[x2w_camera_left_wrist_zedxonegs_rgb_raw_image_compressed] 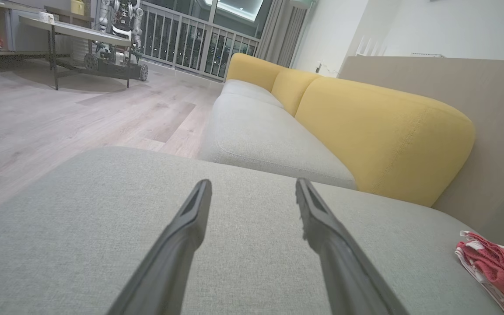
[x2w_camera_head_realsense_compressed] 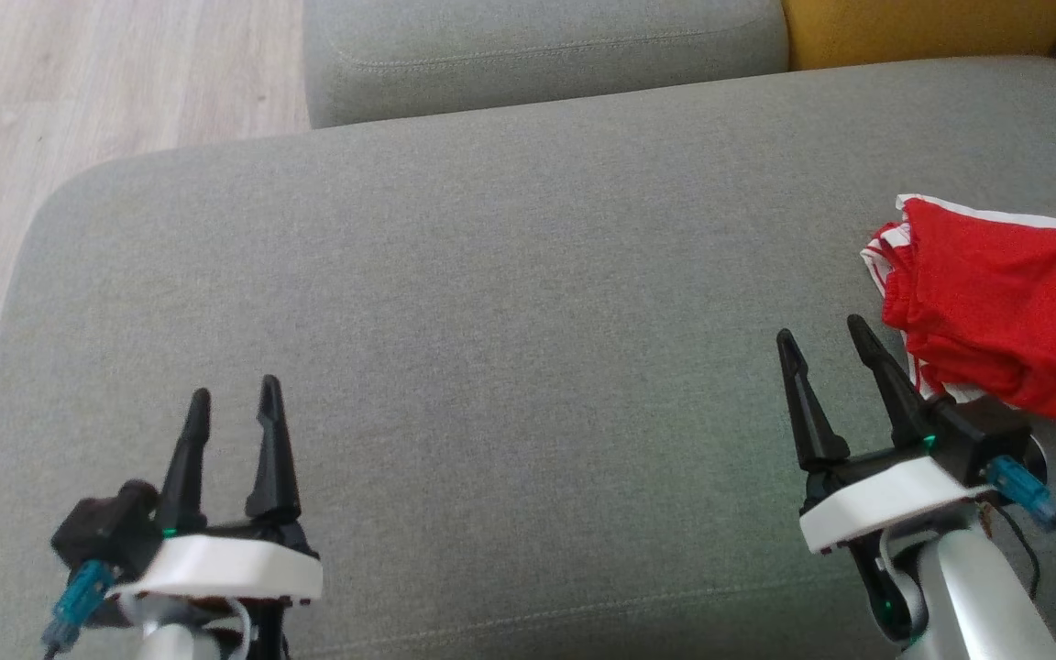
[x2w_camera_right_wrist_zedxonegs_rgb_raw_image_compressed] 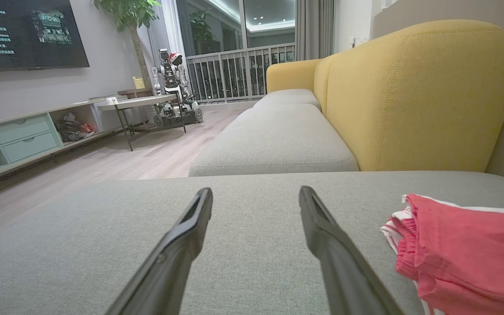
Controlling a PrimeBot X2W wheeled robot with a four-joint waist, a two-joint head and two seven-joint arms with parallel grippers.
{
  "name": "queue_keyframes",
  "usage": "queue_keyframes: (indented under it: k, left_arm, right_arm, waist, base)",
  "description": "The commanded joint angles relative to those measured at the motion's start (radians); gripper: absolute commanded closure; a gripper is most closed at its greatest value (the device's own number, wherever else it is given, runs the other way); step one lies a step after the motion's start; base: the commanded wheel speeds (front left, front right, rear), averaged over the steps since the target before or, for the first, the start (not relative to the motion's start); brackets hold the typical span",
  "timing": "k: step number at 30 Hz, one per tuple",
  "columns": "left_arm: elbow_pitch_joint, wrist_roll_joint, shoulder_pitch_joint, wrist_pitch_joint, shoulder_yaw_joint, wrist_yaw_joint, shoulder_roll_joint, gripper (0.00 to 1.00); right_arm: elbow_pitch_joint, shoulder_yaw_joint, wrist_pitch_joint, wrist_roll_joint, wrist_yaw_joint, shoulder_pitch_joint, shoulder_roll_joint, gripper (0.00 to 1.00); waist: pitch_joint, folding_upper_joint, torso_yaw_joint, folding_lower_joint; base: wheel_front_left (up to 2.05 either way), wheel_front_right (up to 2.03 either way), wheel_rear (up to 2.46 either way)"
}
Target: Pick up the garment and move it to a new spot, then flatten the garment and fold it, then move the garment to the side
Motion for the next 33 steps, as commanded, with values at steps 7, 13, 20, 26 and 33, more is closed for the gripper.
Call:
queue_keyframes:
  k: [7, 13, 20, 26, 33]
  left_arm:
    - [-0.082, -0.005, -0.001, -0.005, 0.048, -0.005, 0.003, 0.0]
    - [-0.089, -0.036, 0.008, -0.005, 0.051, -0.003, 0.003, 0.0]
    - [-0.009, -0.066, 0.045, 0.002, 0.011, -0.003, -0.001, 1.0]
    - [-0.003, -0.118, 0.039, 0.014, 0.017, -0.008, 0.002, 1.0]
    - [0.01, -0.19, 0.026, 0.031, 0.024, -0.017, 0.007, 1.0]
  right_arm:
    - [-0.062, 0.032, -0.006, 0.003, 0.0, -0.029, 0.007, 0.0]
    - [-0.062, 0.046, -0.006, -0.002, 0.0, -0.025, 0.007, 0.0]
    - [0.011, 0.025, 0.002, 0.013, 0.0, 0.014, 0.0, 1.0]
    - [0.01, 0.021, 0.015, 0.075, 0.0, 0.015, -0.002, 1.0]
    - [0.011, 0.014, 0.033, 0.16, 0.0, 0.015, -0.005, 1.0]
  waist:
    - [0.008, 0.0, -0.001, 0.0]
    - [0.006, 0.0, -0.006, 0.0]
    - [0.005, 0.0, -0.007, 0.0]
    - [0.004, 0.0, -0.006, 0.0]
    - [0.004, 0.0, -0.004, 0.0]
  base:
    - [0.0, 0.0, 0.0]
    - [0.0, 0.0, 0.0]
    - [0.0, 0.0, 0.0]
    - [0.0, 0.0, 0.0]
    - [0.0, 0.0, 0.0]
